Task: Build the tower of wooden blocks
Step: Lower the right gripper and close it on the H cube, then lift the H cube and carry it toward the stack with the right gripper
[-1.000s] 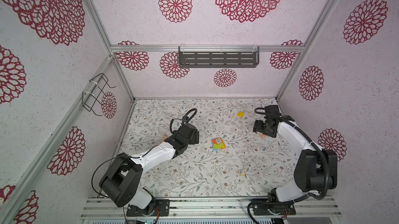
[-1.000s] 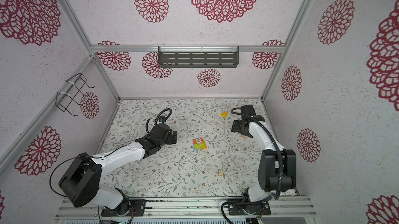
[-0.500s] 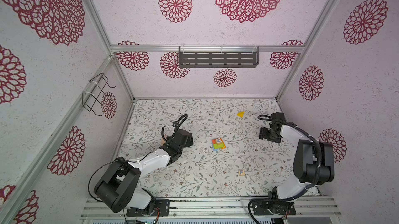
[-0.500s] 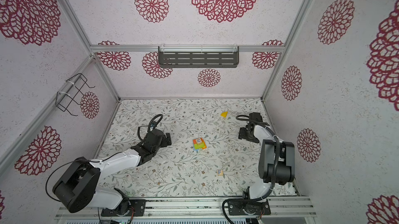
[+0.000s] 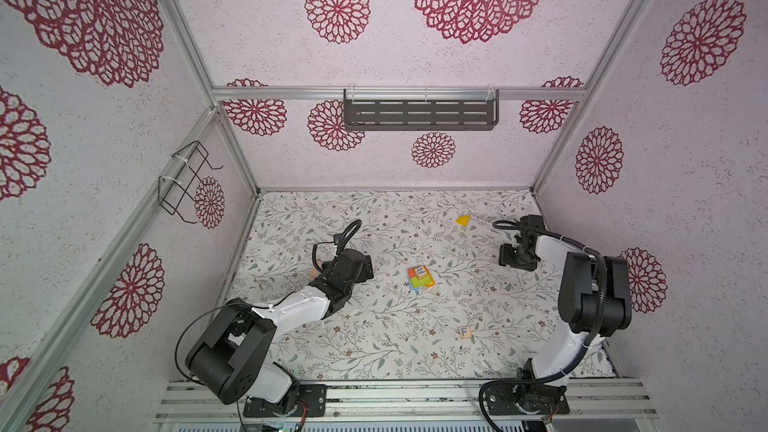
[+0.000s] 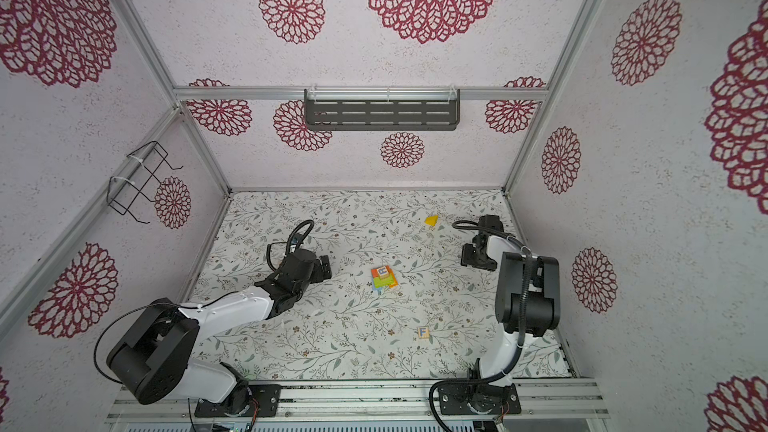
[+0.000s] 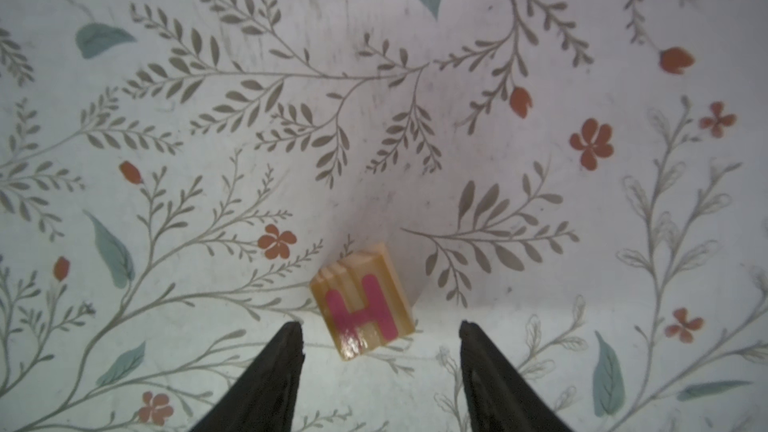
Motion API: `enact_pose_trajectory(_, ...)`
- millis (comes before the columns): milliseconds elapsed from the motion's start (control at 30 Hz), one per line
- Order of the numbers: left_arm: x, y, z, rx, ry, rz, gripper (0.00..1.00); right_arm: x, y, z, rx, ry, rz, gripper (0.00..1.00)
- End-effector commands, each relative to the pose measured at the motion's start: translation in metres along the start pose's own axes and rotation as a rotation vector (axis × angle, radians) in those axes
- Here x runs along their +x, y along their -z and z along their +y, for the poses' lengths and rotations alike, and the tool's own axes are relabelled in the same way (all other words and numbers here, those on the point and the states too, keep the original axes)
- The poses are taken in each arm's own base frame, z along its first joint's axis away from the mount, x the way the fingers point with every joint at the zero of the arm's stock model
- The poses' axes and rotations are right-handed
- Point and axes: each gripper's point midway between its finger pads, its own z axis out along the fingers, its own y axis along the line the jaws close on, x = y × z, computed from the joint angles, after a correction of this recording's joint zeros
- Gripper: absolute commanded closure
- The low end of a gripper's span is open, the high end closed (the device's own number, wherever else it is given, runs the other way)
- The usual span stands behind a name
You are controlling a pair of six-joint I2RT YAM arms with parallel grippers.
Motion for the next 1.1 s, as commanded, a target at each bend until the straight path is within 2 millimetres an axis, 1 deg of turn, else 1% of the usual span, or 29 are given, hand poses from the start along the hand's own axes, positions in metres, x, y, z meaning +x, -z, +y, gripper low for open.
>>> enact_pose_trajectory(0, -0.009, -0.004, -0.007, 0.012, 0.017, -0.012, 0.02, -0.012, 0.000, -0.007, 0.031, 0.002, -0.014, 0.41)
enact_pose_trajectory(67, -0.009, -0.004, -0.009, 0.018, 0.013, -0.006, 0.02, -0.012, -0.002, -0.007, 0.035, -0.001, -0.007, 0.44)
enact_pose_trajectory(233, -0.008, -0.005, -0.010, 0.020, 0.007, -0.001, 0.02, -0.011, -0.005, -0.006, 0.030, -0.004, 0.000, 0.45)
enact_pose_trajectory(433, -0.007, -0.006, -0.011, 0.021, 0.005, 0.004, 0.02, -0.010, -0.008, -0.004, 0.021, -0.011, 0.012, 0.50)
enact_pose_trajectory(800, -0.006, -0.008, -0.013, 0.027, 0.003, 0.010, 0.02, -0.007, -0.006, 0.001, -0.002, -0.025, 0.028, 0.67)
enact_pose_trajectory(933, -0.006, -0.007, -0.012, 0.026, 0.002, 0.008, 0.02, -0.008, 0.000, 0.006, -0.008, -0.026, 0.028, 0.70)
enact_pose_trajectory(1067, -0.006, -0.007, -0.012, 0.025, 0.003, 0.009, 0.02, -0.012, 0.016, 0.016, -0.019, -0.033, 0.016, 0.70)
